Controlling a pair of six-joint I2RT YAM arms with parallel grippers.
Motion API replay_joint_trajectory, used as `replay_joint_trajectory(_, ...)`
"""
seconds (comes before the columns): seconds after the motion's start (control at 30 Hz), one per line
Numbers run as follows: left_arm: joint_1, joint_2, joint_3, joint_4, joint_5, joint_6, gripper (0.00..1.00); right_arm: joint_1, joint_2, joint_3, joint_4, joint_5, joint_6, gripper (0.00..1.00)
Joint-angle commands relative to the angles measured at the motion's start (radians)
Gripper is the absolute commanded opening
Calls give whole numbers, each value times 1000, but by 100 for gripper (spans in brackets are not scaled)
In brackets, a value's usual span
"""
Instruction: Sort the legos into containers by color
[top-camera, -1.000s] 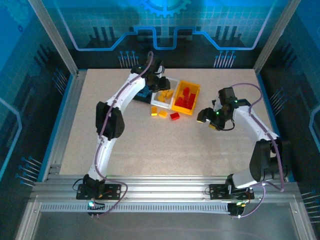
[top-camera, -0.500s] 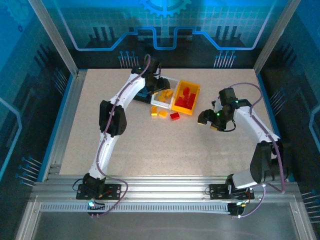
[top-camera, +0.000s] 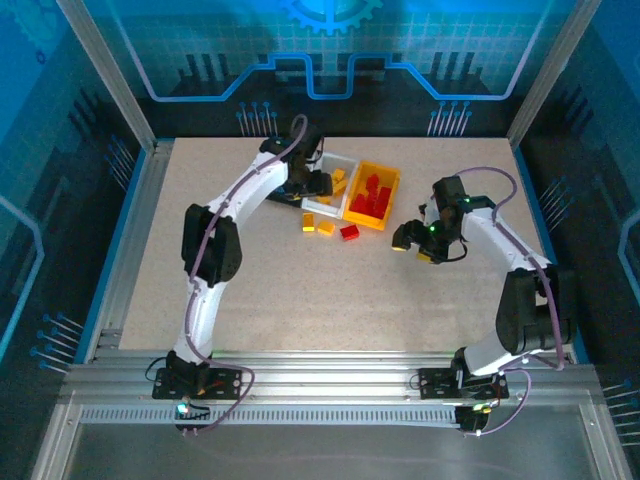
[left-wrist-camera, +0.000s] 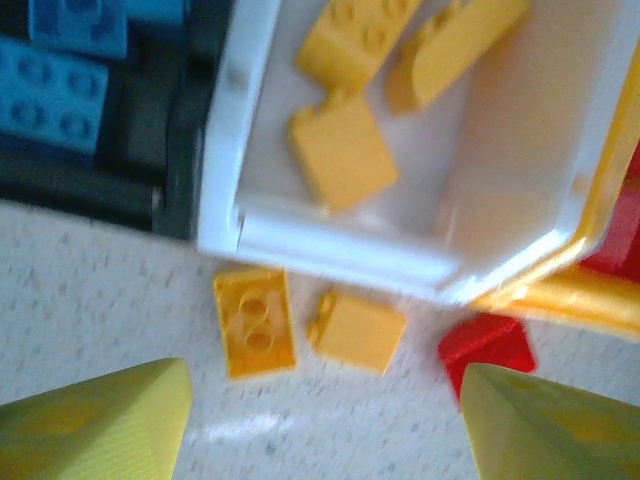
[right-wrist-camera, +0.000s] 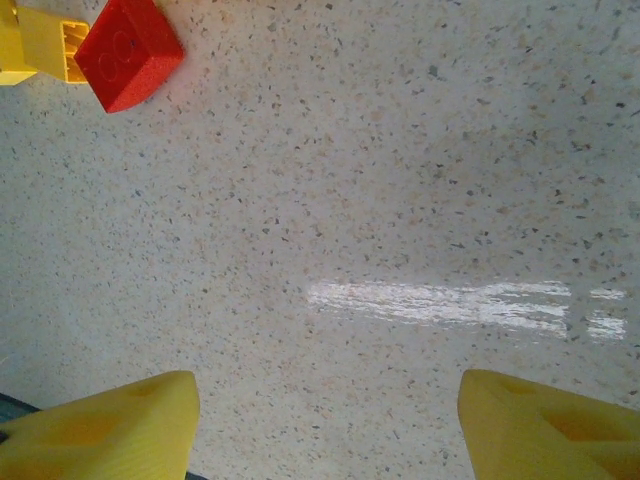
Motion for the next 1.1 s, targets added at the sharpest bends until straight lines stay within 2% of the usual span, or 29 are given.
replay_joint_trajectory(0.0, -9, -49, -116, 25, -54, 2, 72, 20, 17, 26, 1, -38, 6, 71)
replay_joint_trajectory(0.23, -12, -25, -180, 101, -74, -18, 70, 44, 20, 33, -14, -41, 10, 70)
replay_joint_trajectory(0.57, -10, 31, -227, 210, -115, -57, 62, 50, -27, 4, -52, -29, 5, 70)
replay_joint_trajectory(1.07, -10, 134, -198, 201, -115, -86, 61, 51, -51, -52, -44, -30, 2, 70)
